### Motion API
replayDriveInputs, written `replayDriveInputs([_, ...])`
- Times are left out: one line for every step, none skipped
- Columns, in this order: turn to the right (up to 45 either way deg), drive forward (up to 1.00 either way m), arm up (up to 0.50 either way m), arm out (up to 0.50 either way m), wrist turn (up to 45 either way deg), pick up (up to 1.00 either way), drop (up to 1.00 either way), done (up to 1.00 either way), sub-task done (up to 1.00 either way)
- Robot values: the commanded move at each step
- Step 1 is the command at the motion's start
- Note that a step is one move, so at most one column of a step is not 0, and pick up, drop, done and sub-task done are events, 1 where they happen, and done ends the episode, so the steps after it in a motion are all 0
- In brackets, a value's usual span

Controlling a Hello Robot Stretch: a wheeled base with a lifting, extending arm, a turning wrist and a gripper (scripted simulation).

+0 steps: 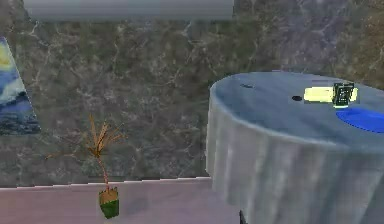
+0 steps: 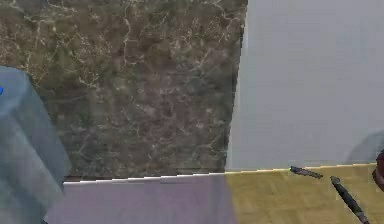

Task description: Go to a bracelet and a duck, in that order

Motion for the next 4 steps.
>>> replayDriveInputs([-45.0, 0.00, 0.00, 0.00, 0.0, 0.00, 0.00, 0.00, 0.00])
replayDriveInputs([-45.0, 0.00, 0.00, 0.00, 0.0, 0.00, 0.00, 0.00, 0.00])
replayDriveInputs([-21.0, 0.00, 0.00, 0.00, 0.0, 0.00, 0.00, 0.00, 0.00])
replayDriveInputs([0.0, 1.00, 0.00, 0.00, 0.0, 0.00, 0.00, 0.00, 0.00])
